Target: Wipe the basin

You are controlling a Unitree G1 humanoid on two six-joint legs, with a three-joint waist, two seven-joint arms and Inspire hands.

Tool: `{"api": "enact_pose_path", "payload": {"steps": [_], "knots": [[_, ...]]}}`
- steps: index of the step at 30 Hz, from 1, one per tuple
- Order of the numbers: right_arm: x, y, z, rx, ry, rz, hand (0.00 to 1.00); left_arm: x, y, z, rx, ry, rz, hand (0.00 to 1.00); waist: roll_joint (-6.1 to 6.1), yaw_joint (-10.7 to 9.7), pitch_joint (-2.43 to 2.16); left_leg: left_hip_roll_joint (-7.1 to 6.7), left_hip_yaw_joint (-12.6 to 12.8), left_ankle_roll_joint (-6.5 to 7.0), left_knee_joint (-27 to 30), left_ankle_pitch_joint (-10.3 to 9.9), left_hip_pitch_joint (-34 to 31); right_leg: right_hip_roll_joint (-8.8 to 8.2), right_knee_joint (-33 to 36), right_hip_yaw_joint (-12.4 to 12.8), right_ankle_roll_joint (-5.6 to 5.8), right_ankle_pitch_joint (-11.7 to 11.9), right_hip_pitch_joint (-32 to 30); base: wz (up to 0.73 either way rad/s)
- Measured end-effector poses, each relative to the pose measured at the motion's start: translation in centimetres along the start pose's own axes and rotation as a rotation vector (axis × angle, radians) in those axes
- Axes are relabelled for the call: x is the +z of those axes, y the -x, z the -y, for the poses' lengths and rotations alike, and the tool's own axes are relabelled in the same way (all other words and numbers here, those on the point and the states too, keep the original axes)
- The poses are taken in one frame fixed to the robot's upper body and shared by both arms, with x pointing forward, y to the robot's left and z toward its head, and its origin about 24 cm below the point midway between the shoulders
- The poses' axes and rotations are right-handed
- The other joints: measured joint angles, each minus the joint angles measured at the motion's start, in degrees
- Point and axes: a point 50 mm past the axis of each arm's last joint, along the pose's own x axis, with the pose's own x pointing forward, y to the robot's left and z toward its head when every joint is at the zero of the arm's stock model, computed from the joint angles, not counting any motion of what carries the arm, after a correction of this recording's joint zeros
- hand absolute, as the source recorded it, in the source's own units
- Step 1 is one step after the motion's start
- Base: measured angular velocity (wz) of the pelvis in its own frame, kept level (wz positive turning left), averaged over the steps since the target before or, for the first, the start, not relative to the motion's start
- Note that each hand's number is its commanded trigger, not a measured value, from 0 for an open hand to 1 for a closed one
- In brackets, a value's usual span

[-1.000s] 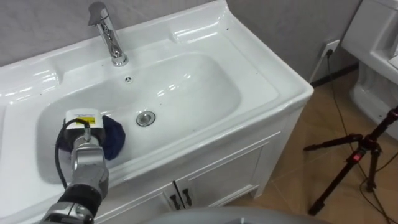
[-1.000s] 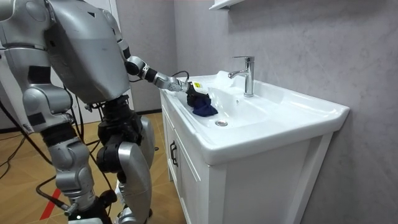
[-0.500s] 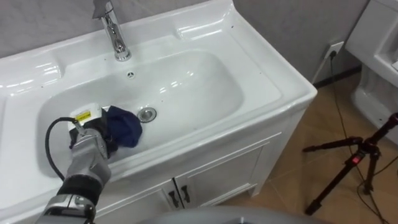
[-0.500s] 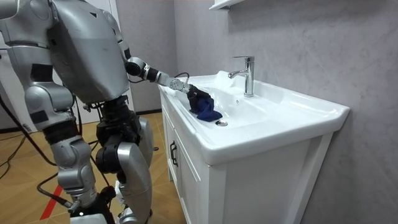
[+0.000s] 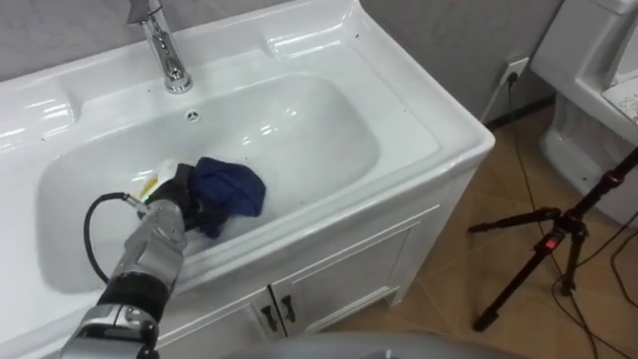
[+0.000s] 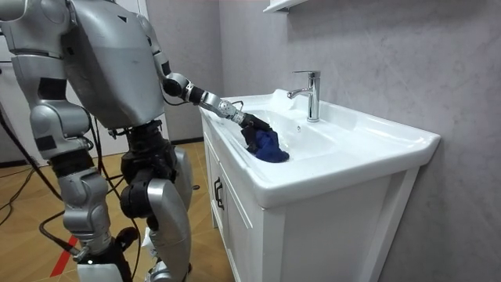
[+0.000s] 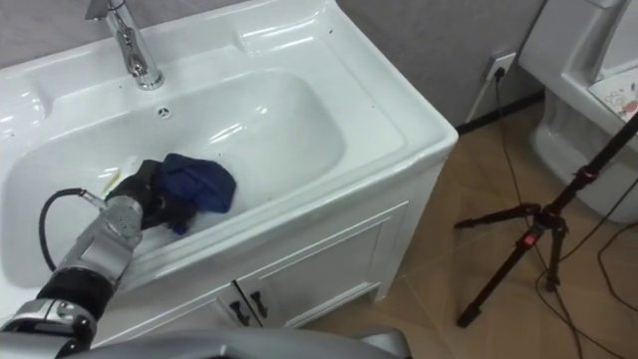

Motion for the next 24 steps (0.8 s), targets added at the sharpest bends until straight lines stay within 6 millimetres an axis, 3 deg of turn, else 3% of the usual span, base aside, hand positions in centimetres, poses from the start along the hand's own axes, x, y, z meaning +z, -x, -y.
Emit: {"api": "enact_pose_path", "payload": {"steps": [10, 14, 24], "knots": [[0.5, 0.1, -0.1, 0.022, 0.040, 0.008, 0.00, 5.5, 0.6, 0.8, -0.071, -0.049, 0.181, 1.00, 1.85, -3.86, 0.74, -0.08, 0.19, 0.02, 0.23, 0.01, -3.73, -0.23, -0.25, -0.23, 0.02, 0.16, -3.39, 0.01], [1.1, 0.2, 0.0, 0.031, 0.053, 0.019, 0.00, 6.4, 0.9, 1.1, -0.094, -0.045, 0.221, 1.00, 2.69, -5.16, 0.96, -0.46, 0.27, 0.03, 0.98, 0.03, -4.34, -0.92, -0.95, -1.31, 0.22, 0.26, -3.27, 0.10], [1.4, 0.2, -0.2, 0.056, 0.100, 0.022, 0.00, 9.9, 2.2, 1.8, -0.139, -0.113, 0.331, 1.00, 2.84, -6.19, 0.95, -0.96, 0.28, 0.04, 1.61, 0.03, -6.15, -1.95, -1.99, -2.99, 0.77, 0.26, -3.17, 0.09]]}}
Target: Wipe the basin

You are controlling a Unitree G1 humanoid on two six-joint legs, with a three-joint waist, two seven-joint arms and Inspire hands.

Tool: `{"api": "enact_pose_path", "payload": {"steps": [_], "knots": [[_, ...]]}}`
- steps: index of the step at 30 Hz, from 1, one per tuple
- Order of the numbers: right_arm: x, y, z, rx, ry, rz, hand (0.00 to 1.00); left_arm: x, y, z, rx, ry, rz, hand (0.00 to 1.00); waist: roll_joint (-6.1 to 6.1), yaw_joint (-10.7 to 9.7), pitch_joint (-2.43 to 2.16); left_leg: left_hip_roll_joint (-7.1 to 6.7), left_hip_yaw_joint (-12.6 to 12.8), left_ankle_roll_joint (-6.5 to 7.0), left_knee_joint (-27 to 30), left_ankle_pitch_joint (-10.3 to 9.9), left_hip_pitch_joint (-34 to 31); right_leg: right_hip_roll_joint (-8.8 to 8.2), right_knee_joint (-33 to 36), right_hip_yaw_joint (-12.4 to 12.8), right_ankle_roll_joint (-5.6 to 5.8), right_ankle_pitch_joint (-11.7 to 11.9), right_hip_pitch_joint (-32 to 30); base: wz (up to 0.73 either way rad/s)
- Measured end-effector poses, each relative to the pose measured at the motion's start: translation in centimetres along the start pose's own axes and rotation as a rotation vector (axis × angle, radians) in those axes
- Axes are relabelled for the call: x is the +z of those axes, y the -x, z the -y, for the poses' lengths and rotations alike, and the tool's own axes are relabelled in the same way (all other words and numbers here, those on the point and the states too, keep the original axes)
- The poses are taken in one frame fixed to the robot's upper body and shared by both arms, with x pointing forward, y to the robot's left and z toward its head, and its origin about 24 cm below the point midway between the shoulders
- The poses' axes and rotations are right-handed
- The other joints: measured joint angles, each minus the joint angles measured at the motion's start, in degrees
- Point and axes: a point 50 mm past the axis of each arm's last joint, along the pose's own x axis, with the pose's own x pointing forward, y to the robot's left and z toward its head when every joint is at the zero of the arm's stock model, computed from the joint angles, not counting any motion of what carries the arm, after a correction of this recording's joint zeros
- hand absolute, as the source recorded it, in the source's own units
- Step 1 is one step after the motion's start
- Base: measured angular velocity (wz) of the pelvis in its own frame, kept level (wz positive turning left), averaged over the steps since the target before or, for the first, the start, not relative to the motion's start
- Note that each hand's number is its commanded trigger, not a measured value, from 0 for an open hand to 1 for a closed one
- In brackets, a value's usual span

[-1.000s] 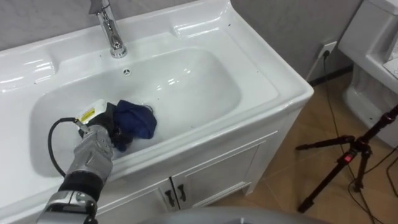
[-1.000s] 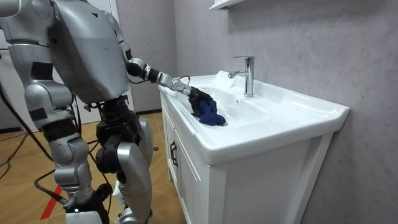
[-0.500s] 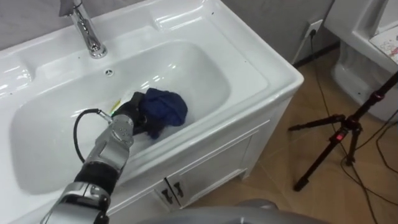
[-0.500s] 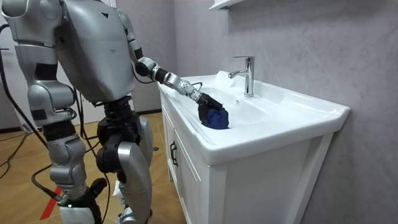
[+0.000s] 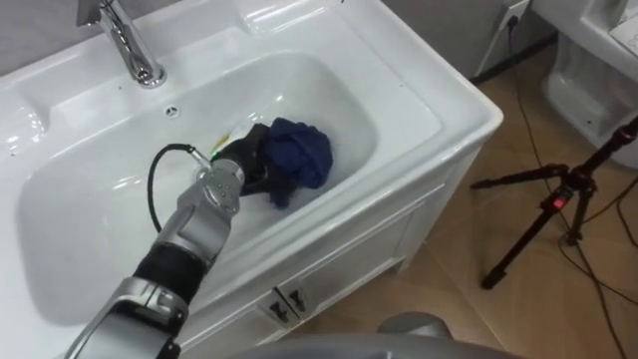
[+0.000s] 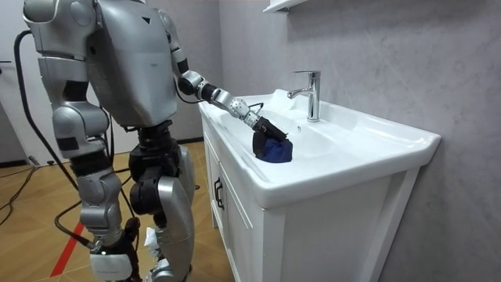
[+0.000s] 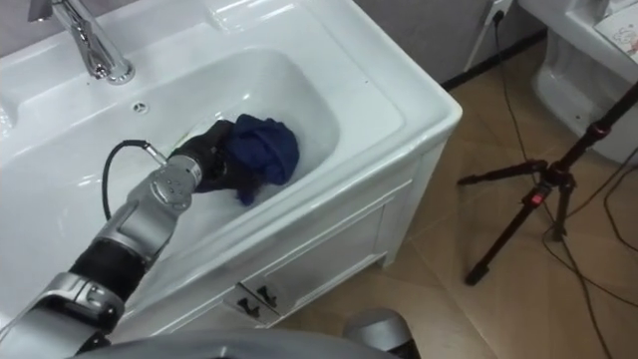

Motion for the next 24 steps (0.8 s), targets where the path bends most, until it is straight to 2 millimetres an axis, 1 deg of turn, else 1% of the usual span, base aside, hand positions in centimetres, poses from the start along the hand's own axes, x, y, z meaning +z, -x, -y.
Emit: {"api": "enact_pose_path", "payload": {"steps": [5, 6, 7, 9, 12, 14, 15, 16, 17, 18, 19, 20, 21, 23, 24], "knots": [[0.5, 0.1, 0.2, -0.005, -0.007, 0.017, 0.00, 0.5, 0.1, 0.0, -0.005, -0.019, 0.021, 1.00, 0.05, 0.50, 0.04, 0.11, 0.04, 0.00, -0.07, 0.00, -0.23, 0.12, -0.56, -0.07, -0.04, 0.03, 0.07, 0.02], [0.6, 0.2, 0.3, -0.007, -0.006, 0.019, 0.00, 0.6, 0.1, 0.0, -0.008, -0.038, 0.022, 1.00, -0.09, 0.57, 0.12, 0.13, -0.02, 0.00, -0.11, 0.00, -0.07, 0.13, -0.62, -0.10, -0.05, 0.03, 0.40, 0.00], [0.5, 0.2, 0.4, -0.009, -0.006, 0.020, 0.00, 0.7, 0.2, 0.0, -0.013, -0.061, 0.024, 1.00, -0.32, 0.59, 0.37, 0.15, -0.02, 0.00, -0.20, 0.00, 0.26, 0.16, -0.88, 0.00, -0.05, 0.03, 1.07, 0.00], [0.5, 0.2, 0.5, -0.016, -0.003, 0.021, 0.00, 0.8, 0.2, 0.0, -0.014, -0.083, 0.025, 1.00, -0.34, 0.68, 0.39, 0.10, 0.01, 0.00, -0.20, 0.00, 0.28, 0.15, -0.94, 0.23, -0.04, 0.02, 1.06, -0.03], [0.3, 0.2, 0.5, -0.028, -0.007, 0.016, 0.00, 0.6, 0.1, 0.1, -0.014, -0.106, 0.018, 1.00, -0.51, 1.76, 0.51, 0.11, 0.39, 0.00, -0.23, 0.00, 0.73, 0.27, -0.95, 0.54, -0.04, 0.02, 1.20, -0.11], [0.2, 0.2, 0.6, -0.037, -0.003, 0.017, 0.00, 0.0, 0.2, 0.4, -0.017, -0.129, 0.009, 1.00, -0.71, 2.32, 0.65, 0.15, 0.50, 0.00, -0.46, 0.00, 1.41, 0.46, -0.99, 0.96, -0.05, 0.01, 1.66, -0.10], [0.3, 0.2, 0.6, -0.047, 0.010, 0.017, 0.00, -0.1, 0.2, 0.4, -0.015, -0.151, 0.006, 1.00, -0.94, 2.38, 0.68, 0.14, 0.50, 0.00, -0.49, 0.00, 1.75, 0.50, -0.96, 1.27, -0.06, -0.01, 1.88, -0.11], [0.3, 0.2, 0.7, -0.060, 0.024, 0.018, 0.00, -0.3, 0.2, 0.5, -0.015, -0.168, 0.007, 1.00, -1.02, 3.12, 0.71, 0.15, 0.58, 0.00, -0.71, 0.00, 2.20, 0.64, -0.91, 1.46, -0.08, -0.04, 2.00, -0.13], [0.1, 0.2, 0.7, -0.063, 0.024, 0.013, 0.00, -0.4, 0.2, 0.6, -0.017, -0.168, 0.007, 1.00, -1.11, 3.37, 0.69, 0.15, 0.59, 0.00, -0.78, 0.00, 2.37, 0.67, -0.87, 1.55, -0.10, -0.05, 2.05, -0.09], [0.1, 0.2, 0.7, -0.065, 0.025, 0.012, 0.00, -0.6, 0.1, 0.6, -0.020, -0.150, 0.005, 1.00, -1.45, 3.68, 0.71, 0.16, 0.59, 0.00, -0.80, 0.00, 2.70, 0.67, -0.86, 1.45, -0.11, -0.11, 2.44, 0.00], [-0.3, 0.1, 0.5, -0.062, 0.017, 0.004, 0.00, -1.0, 0.0, 0.8, -0.024, -0.131, -0.001, 1.00, -1.71, 4.45, 0.75, 0.19, 0.60, 0.00, -0.99, 0.00, 3.35, 0.74, -0.87, 1.41, -0.16, -0.19, 2.95, -0.05], [-0.6, 0.0, 0.3, -0.061, 0.020, -0.001, 0.00, -1.6, 0.1, 0.8, -0.023, -0.109, -0.010, 1.00, -2.07, 5.33, 0.69, 0.24, 0.62, 0.00, -0.99, 0.00, 3.86, 0.78, -0.78, 1.45, -0.30, -0.34, 3.12, -0.09], [-0.7, -0.1, 0.2, -0.060, 0.024, -0.003, 0.00, -2.1, 0.2, 0.8, -0.016, -0.096, -0.019, 1.00, -2.28, 5.44, 0.67, 0.28, 0.65, 0.00, -1.00, 0.00, 4.06, 0.82, -0.72, 1.45, -0.37, -0.44, 3.21, -0.07], [-0.7, -0.2, -0.1, -0.062, 0.038, -0.013, 0.00, -4.1, 0.7, 0.5, 0.022, -0.075, -0.063, 1.00, -2.95, 5.60, 0.43, 0.47, 0.81, -0.01, -1.01, 0.00, 4.19, 1.09, -0.59, 1.47, -0.49, -0.60, 3.41, 0.04], [-0.7, -0.2, -0.1, -0.066, 0.041, -0.018, 0.00, -4.7, 0.8, 0.4, 0.033, -0.073, -0.076, 1.00, -3.05, 5.82, 0.37, 0.52, 0.80, -0.01, -1.02, 0.00, 4.19, 1.15, -0.60, 1.49, -0.51, -0.60, 3.39, 0.00]]}}
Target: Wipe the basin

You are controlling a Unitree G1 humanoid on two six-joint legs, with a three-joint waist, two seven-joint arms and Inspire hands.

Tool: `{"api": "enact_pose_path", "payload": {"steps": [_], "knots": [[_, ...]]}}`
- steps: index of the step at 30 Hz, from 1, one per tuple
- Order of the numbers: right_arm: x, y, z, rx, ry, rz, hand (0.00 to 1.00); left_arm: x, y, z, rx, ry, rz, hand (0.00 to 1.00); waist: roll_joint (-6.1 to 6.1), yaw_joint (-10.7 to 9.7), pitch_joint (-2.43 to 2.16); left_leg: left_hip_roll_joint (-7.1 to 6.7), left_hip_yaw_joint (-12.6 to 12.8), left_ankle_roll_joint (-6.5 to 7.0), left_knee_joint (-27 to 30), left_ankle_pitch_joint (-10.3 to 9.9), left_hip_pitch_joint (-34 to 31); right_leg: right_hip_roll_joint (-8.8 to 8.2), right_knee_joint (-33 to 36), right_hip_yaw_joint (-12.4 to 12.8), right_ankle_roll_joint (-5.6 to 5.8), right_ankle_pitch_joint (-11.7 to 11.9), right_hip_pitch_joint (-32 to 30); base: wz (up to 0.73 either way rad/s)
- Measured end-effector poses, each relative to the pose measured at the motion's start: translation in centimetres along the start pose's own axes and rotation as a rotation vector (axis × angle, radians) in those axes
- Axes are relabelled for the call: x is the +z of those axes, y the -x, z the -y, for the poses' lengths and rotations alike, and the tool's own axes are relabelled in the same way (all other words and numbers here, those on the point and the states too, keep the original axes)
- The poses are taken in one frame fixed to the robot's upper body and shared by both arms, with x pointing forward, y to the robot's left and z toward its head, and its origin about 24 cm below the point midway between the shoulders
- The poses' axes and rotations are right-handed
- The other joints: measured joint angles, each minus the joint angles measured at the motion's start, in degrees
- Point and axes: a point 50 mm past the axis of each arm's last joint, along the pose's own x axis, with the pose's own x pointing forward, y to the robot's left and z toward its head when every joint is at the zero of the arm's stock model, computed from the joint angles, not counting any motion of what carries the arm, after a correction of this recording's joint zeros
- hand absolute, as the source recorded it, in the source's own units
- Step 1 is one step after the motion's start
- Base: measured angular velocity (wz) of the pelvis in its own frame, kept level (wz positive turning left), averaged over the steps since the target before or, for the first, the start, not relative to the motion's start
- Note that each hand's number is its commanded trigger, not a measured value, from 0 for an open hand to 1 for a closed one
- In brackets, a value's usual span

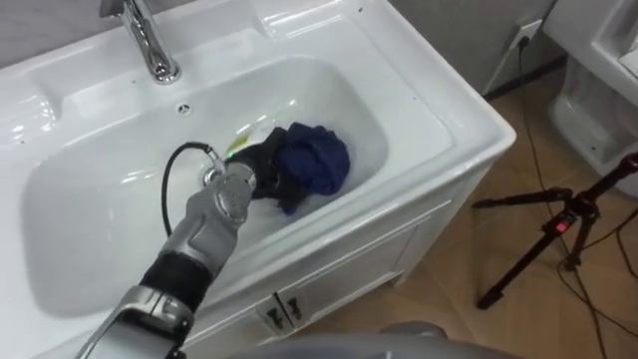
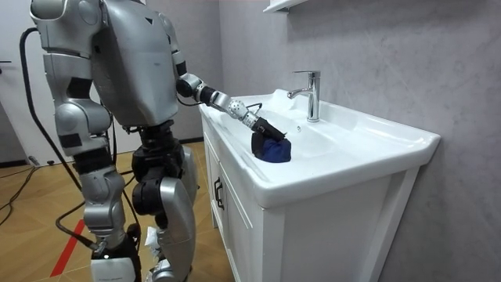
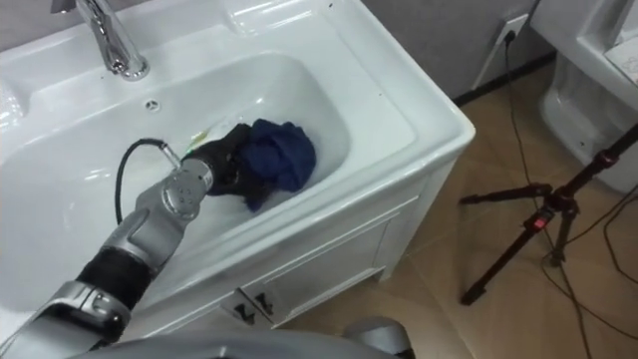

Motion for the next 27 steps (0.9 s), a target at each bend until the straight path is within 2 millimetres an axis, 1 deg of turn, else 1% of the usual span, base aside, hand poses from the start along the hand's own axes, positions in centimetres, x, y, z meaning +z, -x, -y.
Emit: {"api": "enact_pose_path", "payload": {"steps": [1, 2, 3, 5, 6, 7, 8, 9, 10, 11, 12, 13, 14, 15, 16, 17, 18, 20, 21, 22, 23, 27], "knots": [[-0.1, 0.0, -0.1, -0.007, 0.009, -0.012, 0.00, -1.3, 0.1, -0.4, 0.029, 0.005, -0.036, 1.00, -0.16, 0.50, -0.10, 0.10, -0.08, 0.00, -0.05, 0.00, 0.05, 0.13, -0.10, -0.04, -0.09, 0.06, 0.11, 0.00], [-0.2, -0.1, -0.1, -0.009, 0.015, -0.019, 0.00, -1.9, 0.2, -0.6, 0.045, 0.004, -0.056, 1.00, -0.24, 0.87, -0.16, 0.15, -0.23, 0.00, -0.07, 0.00, 0.10, 0.20, -0.10, -0.16, -0.14, 0.09, 0.21, 0.00], [-0.4, -0.1, -0.2, -0.016, 0.024, -0.033, 0.00, -3.5, 0.3, -1.1, 0.085, 0.010, -0.108, 1.00, -0.42, 1.54, -0.29, 0.26, -0.51, 0.00, -0.14, 0.00, 0.16, 0.37, -0.09, -0.21, -0.27, 0.17, 0.24, 0.00], [-0.7, -0.1, -0.1, -0.021, 0.021, -0.054, 0.00, -6.9, 1.3, -2.7, 0.188, -0.070, -0.219, 1.00, -0.68, 2.57, -0.52, 0.66, -0.80, -0.02, -0.27, -0.01, 0.04, 0.80, -0.20, -0.23, -0.62, 0.44, 0.11, 0.00], [-0.7, -0.1, -0.1, -0.022, 0.019, -0.058, 0.00, -7.6, 1.5, -3.1, 0.212, -0.097, -0.242, 1.00, -0.75, 2.68, -0.68, 0.77, -0.86, -0.03, -0.29, 0.00, -0.05, 0.87, -0.22, -0.40, -0.70, 0.48, 0.11, 0.06], [-0.8, 0.0, 0.0, -0.024, 0.010, -0.068, 0.00, -9.2, 2.2, -3.9, 0.251, -0.177, -0.288, 1.00, -0.77, 2.83, -1.12, 0.93, -0.89, -0.12, -0.42, 0.05, -0.09, 1.00, -0.28, -0.66, -0.86, 0.58, 0.11, 0.06], [-0.9, 0.0, 0.2, -0.029, 0.001, -0.073, 0.00, -10.5, 3.0, -4.0, 0.277, -0.277, -0.323, 1.00, -0.58, 2.86, -1.67, 0.99, -0.92, -0.40, -0.74, 0.23, 0.04, 1.08, -0.25, -0.67, -0.94, 0.62, 0.08, 0.00], [-0.9, 0.0, 0.3, -0.031, -0.007, -0.073, 0.00, -11.0, 3.4, -4.0, 0.288, -0.322, -0.337, 1.00, -0.45, 2.90, -1.83, 1.01, -0.90, -0.41, -0.72, 0.23, 0.14, 1.12, -0.28, -0.63, -0.95, 0.63, 0.09, -0.04], [-1.0, 0.1, 0.6, -0.037, -0.025, -0.077, 0.00, -11.9, 4.1, -3.7, 0.302, -0.409, -0.357, 1.00, -0.22, 3.21, -2.09, 1.04, -0.82, -0.41, -0.75, 0.23, 0.63, 1.20, -0.32, -0.40, -0.99, 0.66, 0.43, -0.09], [-1.1, 0.1, 0.8, -0.038, -0.033, -0.082, 0.00, -12.1, 4.2, -3.5, 0.305, -0.454, -0.362, 1.00, -0.09, 3.69, -2.11, 1.03, -0.74, -0.41, -0.77, 0.23, 1.05, 1.23, -0.28, -0.19, -1.01, 0.67, 0.71, -0.16], [-1.3, 0.1, 0.9, -0.034, -0.036, -0.091, 0.00, -12.4, 4.6, -3.0, 0.304, -0.549, -0.374, 1.00, 0.03, 4.28, -2.13, 1.06, -0.73, -0.45, -0.77, 0.26, 1.96, 1.26, -0.36, -0.05, -1.09, 0.74, 1.55, -0.13], [-1.4, 0.2, 1.0, -0.029, -0.039, -0.095, 0.00, -12.5, 4.8, -2.5, 0.292, -0.656, -0.379, 1.00, 0.43, 4.33, -2.03, 1.11, -0.66, -0.46, -0.78, 0.27, 2.56, 1.33, -0.39, 0.05, -1.13, 0.78, 2.11, -0.11], [-1.4, 0.3, 1.2, -0.022, -0.043, -0.094, 0.00, -12.4, 4.9, -2.0, 0.277, -0.737, -0.382, 1.00, 0.48, 4.45, -2.20, 1.14, -0.54, -0.46, -0.75, 0.27, 2.81, 1.37, -0.37, 0.20, -1.17, 0.85, 2.28, -0.05], [-1.4, 0.3, 1.4, -0.021, -0.047, -0.093, 0.00, -12.3, 4.8, -1.9, 0.272, -0.752, -0.389, 1.00, 0.62, 4.47, -2.34, 1.17, -0.45, -0.46, -0.75, 0.27, 2.84, 1.40, -0.37, 0.25, -1.15, 0.92, 2.26, -0.15], [-1.4, 0.4, 1.9, -0.021, -0.048, -0.096, 0.00, -12.4, 4.9, -1.8, 0.257, -0.780, -0.408, 1.00, 1.22, 4.66, -2.58, 1.26, 0.22, -0.46, -0.80, 0.26, 2.91, 1.61, -0.47, 0.91, -1.16, 1.21, 2.03, -0.33], [-1.4, 0.6, 2.4, -0.025, -0.051, -0.104, 0.00, -12.7, 5.0, -1.6, 0.247, -0.806, -0.419, 1.00, 1.89, 5.25, -2.66, 1.38, 0.72, -0.46, -0.80, 0.26, 2.94, 1.82, -0.51, 1.66, -1.24, 1.57, 1.66, -0.37], [-1.5, 0.7, 2.7, -0.027, -0.054, -0.107, 0.00, -12.7, 5.0, -1.6, 0.244, -0.816, -0.423, 1.00, 2.23, 5.33, -2.67, 1.46, 0.67, -0.46, -0.80, 0.26, 2.88, 1.93, -0.57, 1.88, -1.26, 1.75, 1.57, -0.30], [-1.9, 1.0, 3.8, -0.045, -0.068, -0.113, 0.00, -12.9, 5.1, -1.5, 0.235, -0.825, -0.438, 1.00, 3.41, 5.37, -2.67, 1.59, 0.82, -0.47, -0.89, 0.27, 2.52, 2.11, -0.79, 1.99, -1.31, 2.21, 1.44, -0.07], [-1.9, 1.1, 4.1, -0.053, -0.068, -0.114, 0.00, -13.0, 5.2, -1.4, 0.230, -0.825, -0.440, 1.00, 3.74, 5.37, -2.67, 1.60, 0.81, -0.48, -0.87, 0.27, 2.47, 2.12, -0.89, 1.99, -1.31, 2.29, 1.44, 0.00], [-1.9, 1.3, 4.7, -0.069, -0.077, -0.109, 0.00, -13.1, 5.3, -1.3, 0.223, -0.826, -0.444, 1.00, 4.43, 5.39, -2.69, 1.61, 0.71, -0.50, -0.74, 0.28, 2.22, 2.12, -0.90, 1.97, -1.32, 2.32, 1.29, 0.00], [-1.7, 1.5, 5.3, -0.083, -0.094, -0.092, 0.00, -13.3, 5.4, -1.2, 0.218, -0.828, -0.447, 1.00, 5.19, 5.42, -2.65, 1.63, 0.60, -0.61, -0.68, 0.35, 1.86, 2.13, -0.77, 1.97, -1.35, 2.35, 0.85, 0.00], [-0.3, 2.0, 6.5, -0.114, -0.115, -0.022, 0.00, -13.4, 5.5, -1.3, 0.216, -0.831, -0.450, 1.00, 6.44, 5.56, -2.84, 1.68, 0.02, -1.20, -0.66, 0.87, 0.05, 2.12, -0.15, 1.54, -1.63, 2.46, -1.10, 0.03]]}}
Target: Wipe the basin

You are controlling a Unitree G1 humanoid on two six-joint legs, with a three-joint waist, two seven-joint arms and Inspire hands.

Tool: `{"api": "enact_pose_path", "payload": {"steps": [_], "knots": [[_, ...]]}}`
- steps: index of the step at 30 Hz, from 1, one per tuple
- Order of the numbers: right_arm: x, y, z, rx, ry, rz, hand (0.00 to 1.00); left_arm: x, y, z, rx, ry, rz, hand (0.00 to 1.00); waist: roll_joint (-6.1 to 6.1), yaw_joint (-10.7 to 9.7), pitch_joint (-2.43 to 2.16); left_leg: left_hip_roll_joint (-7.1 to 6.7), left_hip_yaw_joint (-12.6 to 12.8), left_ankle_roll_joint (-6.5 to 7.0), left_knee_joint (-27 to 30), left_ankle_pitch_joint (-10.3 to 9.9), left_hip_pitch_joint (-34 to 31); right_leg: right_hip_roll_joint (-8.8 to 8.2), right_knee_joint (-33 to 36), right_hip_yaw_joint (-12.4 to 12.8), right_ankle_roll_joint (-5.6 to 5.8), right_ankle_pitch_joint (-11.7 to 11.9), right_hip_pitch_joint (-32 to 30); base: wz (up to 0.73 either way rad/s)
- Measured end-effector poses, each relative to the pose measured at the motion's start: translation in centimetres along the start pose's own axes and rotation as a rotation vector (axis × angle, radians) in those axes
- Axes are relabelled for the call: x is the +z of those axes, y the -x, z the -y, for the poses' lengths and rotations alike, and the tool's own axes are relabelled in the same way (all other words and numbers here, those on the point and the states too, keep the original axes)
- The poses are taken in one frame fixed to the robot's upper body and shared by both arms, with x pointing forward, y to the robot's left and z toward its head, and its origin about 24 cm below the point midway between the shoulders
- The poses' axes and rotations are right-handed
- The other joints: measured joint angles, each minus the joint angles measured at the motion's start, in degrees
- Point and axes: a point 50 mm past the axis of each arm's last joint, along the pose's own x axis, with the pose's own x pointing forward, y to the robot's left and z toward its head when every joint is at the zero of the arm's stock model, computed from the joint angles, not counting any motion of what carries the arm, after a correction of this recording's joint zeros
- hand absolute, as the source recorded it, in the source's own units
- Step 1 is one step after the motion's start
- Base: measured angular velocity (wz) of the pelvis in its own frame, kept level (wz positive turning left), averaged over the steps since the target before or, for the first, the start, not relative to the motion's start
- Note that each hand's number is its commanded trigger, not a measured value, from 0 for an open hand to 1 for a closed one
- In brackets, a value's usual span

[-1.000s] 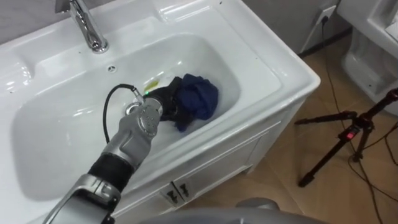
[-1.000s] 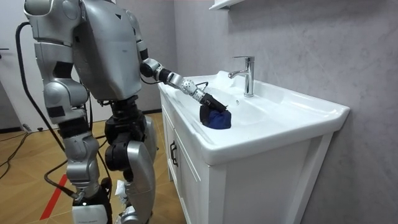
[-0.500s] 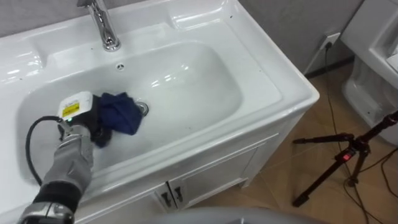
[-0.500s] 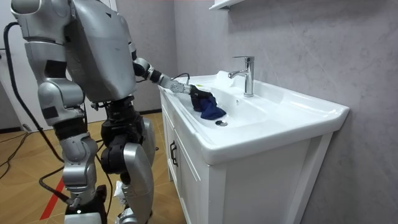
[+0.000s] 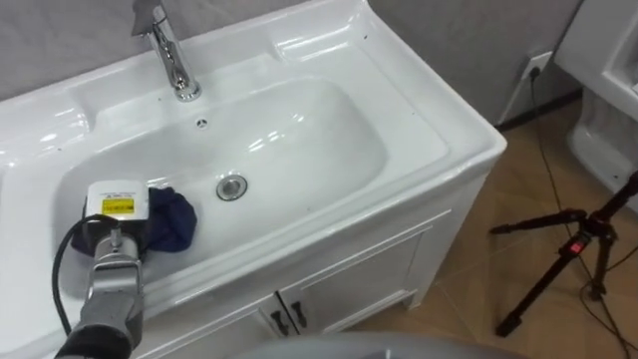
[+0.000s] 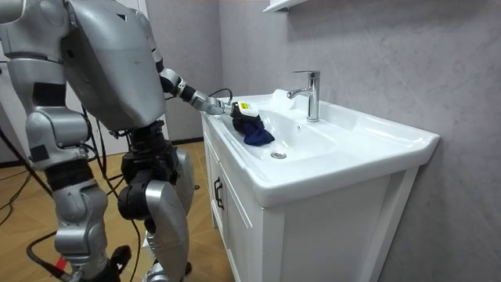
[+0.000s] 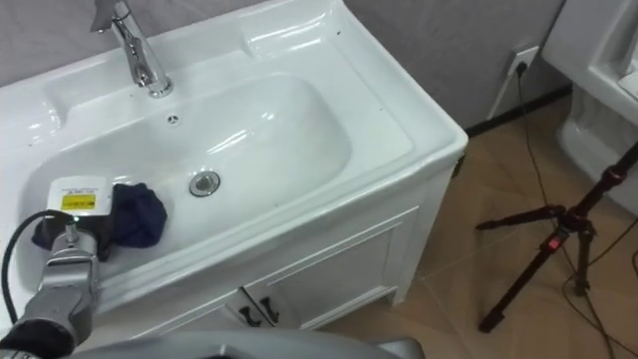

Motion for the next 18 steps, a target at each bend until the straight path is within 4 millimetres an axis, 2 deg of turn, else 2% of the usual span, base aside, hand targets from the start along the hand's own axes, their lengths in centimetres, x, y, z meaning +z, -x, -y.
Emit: {"api": "enact_pose_path", "payload": {"steps": [3, 5, 8, 10, 12, 13, 15, 16, 18], "knots": [[0.7, 0.1, 0.1, -0.011, -0.020, 0.046, 0.00, -0.2, 0.0, 0.0, -0.008, -0.001, -0.006, 1.00, 0.14, 0.85, 0.03, 0.06, -1.46, -0.10, -0.01, 0.80, -0.14, 0.16, 0.07, -0.02, -0.52, -0.04, -0.47, 0.00], [1.0, 0.2, 0.2, -0.026, -0.021, 0.068, 0.00, -0.4, -0.1, -0.1, -0.010, 0.029, -0.017, 1.00, 0.16, 1.51, 0.02, 0.23, -1.56, -0.32, 0.02, 1.06, -0.20, 0.32, 0.11, 0.00, -0.82, -0.24, -0.54, -0.02], [1.3, 0.3, 0.5, -0.056, -0.033, 0.094, 0.00, -1.0, -0.3, -0.3, -0.011, 0.134, -0.032, 1.00, 0.32, 1.88, 0.05, 0.42, -2.19, -0.30, 0.04, 1.26, -0.62, 0.34, -0.08, -0.72, -1.14, -0.40, -0.46, 0.12], [1.6, 0.3, 0.5, -0.061, -0.093, 0.138, 0.00, -1.6, -0.6, -0.8, -0.003, 0.262, -0.049, 1.00, 0.47, 2.36, 0.09, 0.60, -3.08, -0.33, 0.05, 1.29, -1.29, 0.44, -0.06, -1.36, -1.35, -0.41, -0.56, 0.14], [1.6, 0.2, 0.5, -0.065, -0.114, 0.162, 0.00, -2.0, -0.7, -1.0, 0.000, 0.378, -0.069, 1.00, 0.87, 2.92, 0.32, 0.78, -3.96, -0.32, 0.05, 1.28, -1.37, 0.58, -0.15, -1.76, -1.54, -0.49, -0.39, 0.11], [1.7, 0.2, 0.5, -0.071, -0.139, 0.182, 0.00, -2.2, -0.7, -1.2, 0.004, 0.442, -0.079, 1.00, 0.60, 3.00, 0.26, 0.83, -4.89, -0.33, 0.01, 1.28, -1.50, 0.61, -0.17, -2.08, -1.63, -0.54, -0.26, 0.16], [1.8, 0.2, 0.5, -0.081, -0.178, 0.215, 0.00, -2.5, -1.0, -2.0, 0.032, 0.538, -0.089, 1.00, 0.78, 3.17, 0.57, 0.96, -5.14, -0.33, 0.03, 1.28, -1.99, 0.63, -0.20, -2.56, -1.72, -0.60, -0.43, 0.18], [2.0, 0.3, 0.5, -0.091, -0.181, 0.238, 0.00, -2.7, -1.0, -2.5, 0.050, 0.579, -0.091, 1.00, 0.79, 3.19, 1.13, 0.98, -5.51, -0.33, 0.05, 1.28, -2.30, 0.56, -0.21, -3.03, -1.79, -0.64, -0.56, 0.15], [1.9, 0.2, 0.4, -0.097, -0.179, 0.258, 0.00, -3.0, -1.0, -3.3, 0.084, 0.656, -0.091, 1.00, 0.64, 3.22, 1.76, 0.97, -6.41, -0.34, 0.07, 1.28, -2.97, 0.29, -0.66, -4.01, -1.80, -0.68, -0.65, 0.32]]}}
